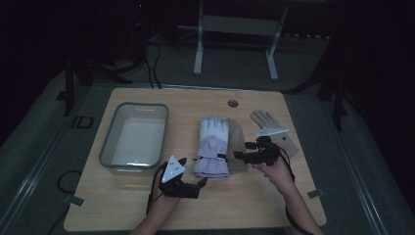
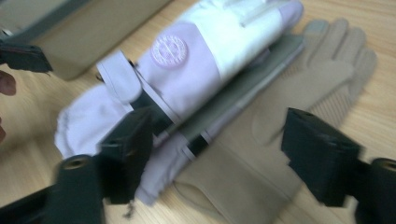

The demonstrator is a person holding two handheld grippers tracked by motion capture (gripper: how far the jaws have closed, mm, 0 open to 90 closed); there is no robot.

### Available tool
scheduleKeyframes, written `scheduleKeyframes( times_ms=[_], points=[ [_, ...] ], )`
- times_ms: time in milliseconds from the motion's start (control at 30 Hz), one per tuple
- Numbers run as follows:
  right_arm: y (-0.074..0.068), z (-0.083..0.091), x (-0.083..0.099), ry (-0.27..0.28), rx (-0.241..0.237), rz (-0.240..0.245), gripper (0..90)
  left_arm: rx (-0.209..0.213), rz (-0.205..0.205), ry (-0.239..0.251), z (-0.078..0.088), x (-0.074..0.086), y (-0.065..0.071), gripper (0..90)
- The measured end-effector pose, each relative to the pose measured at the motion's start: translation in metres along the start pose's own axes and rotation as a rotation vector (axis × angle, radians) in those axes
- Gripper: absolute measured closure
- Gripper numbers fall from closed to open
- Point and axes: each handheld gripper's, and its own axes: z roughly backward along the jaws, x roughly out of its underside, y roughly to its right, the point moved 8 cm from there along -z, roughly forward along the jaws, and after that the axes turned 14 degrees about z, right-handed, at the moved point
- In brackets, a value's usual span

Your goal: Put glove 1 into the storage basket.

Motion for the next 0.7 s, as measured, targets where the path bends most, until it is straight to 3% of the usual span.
scheduleKeyframes(
  times_ms=[67, 167, 267, 300, 333, 400, 433, 467, 533, 567, 633, 700],
  points=[
    [-0.002, -0.002, -0.006, 0.010, -0.004, -0.004, 35.5, -0.013, -0.010, -0.021, -0.003, -0.009, 0.002, 0.1],
    [-0.008, -0.010, -0.015, 0.011, -0.018, -0.003, 41.3, -0.040, -0.012, -0.027, -0.006, -0.019, 0.001, 7.0],
    [-0.011, -0.017, -0.020, 0.009, -0.021, -0.005, 41.5, -0.081, 0.014, -0.075, -0.012, -0.032, -0.004, 8.1],
    [-0.011, -0.023, -0.024, 0.003, -0.007, -0.017, 41.6, -0.110, 0.026, -0.087, -0.015, -0.038, -0.009, 17.8],
    [-0.011, -0.026, -0.025, -0.004, -0.001, -0.022, 41.0, -0.124, 0.031, -0.103, -0.017, -0.038, -0.011, 20.1],
    [-0.010, -0.030, -0.025, -0.012, 0.006, -0.031, 40.3, -0.132, 0.045, -0.119, -0.019, -0.038, -0.014, 23.6],
    [-0.007, -0.037, -0.024, -0.035, 0.026, -0.036, 39.3, -0.155, 0.076, -0.161, -0.024, -0.032, -0.021, 23.6],
    [-0.006, -0.040, -0.022, -0.046, 0.033, -0.042, 39.4, -0.155, 0.076, -0.161, -0.024, -0.032, -0.021, 23.6],
    [-0.005, -0.043, -0.019, -0.062, 0.043, -0.047, 39.7, -0.168, 0.107, -0.212, -0.030, -0.021, -0.027, 23.6],
    [-0.004, -0.050, -0.013, -0.083, 0.027, -0.068, 47.0, -0.163, 0.129, -0.239, -0.033, -0.012, -0.029, 24.7],
    [-0.004, -0.053, -0.007, -0.094, -0.005, -0.104, 49.0, -0.157, 0.146, -0.247, -0.035, -0.007, -0.030, 29.2],
    [-0.003, -0.057, -0.001, -0.120, 0.000, -0.134, 49.2, -0.126, 0.217, -0.267, -0.038, 0.006, -0.030, 29.4]
  ],
)
